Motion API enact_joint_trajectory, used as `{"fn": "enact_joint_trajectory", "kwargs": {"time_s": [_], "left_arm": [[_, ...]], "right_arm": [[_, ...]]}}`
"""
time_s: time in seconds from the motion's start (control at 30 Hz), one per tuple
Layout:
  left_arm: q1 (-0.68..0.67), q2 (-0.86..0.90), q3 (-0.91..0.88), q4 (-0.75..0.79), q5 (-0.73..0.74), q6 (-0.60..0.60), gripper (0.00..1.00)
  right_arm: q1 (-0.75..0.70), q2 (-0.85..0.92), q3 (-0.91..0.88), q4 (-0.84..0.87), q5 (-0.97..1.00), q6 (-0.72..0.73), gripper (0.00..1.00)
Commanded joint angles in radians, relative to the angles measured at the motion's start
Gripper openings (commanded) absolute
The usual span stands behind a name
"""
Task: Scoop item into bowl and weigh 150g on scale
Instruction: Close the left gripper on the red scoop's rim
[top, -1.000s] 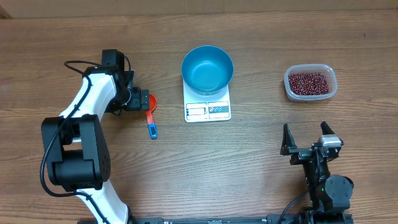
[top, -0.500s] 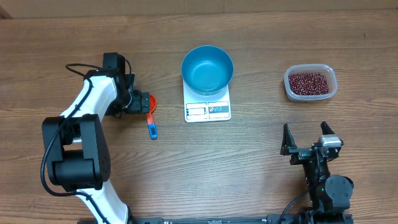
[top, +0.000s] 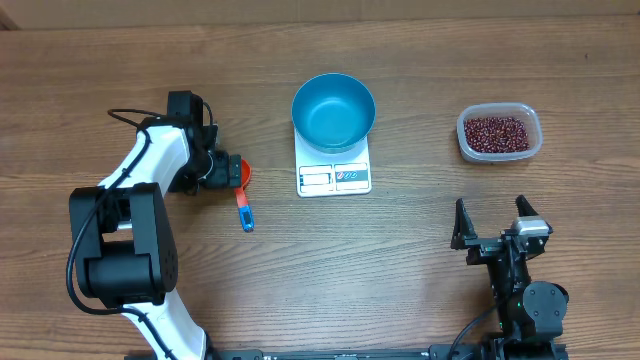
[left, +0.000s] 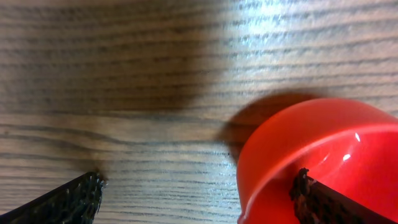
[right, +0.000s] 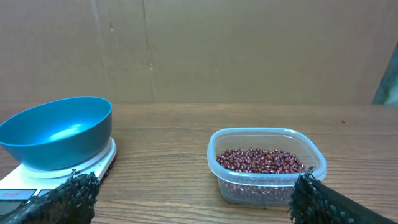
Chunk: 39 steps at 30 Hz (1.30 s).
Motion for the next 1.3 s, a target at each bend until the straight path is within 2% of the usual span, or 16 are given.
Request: {"fn": "enact_joint_trajectory", "kwargs": {"time_s": [0.0,1.27], "left_arm": [[-0.001,0.012,-0.010,0.004,0.001,-0.021,1.00],[-0.001,0.012,-0.010,0.023,0.001,-0.021,1.00]], "right_arm": [[0.002,-0.010,-0.010,0.006,0.013,-0.005,1.00],[0.002,-0.010,-0.010,0.006,0.013,-0.005,1.00]]}}
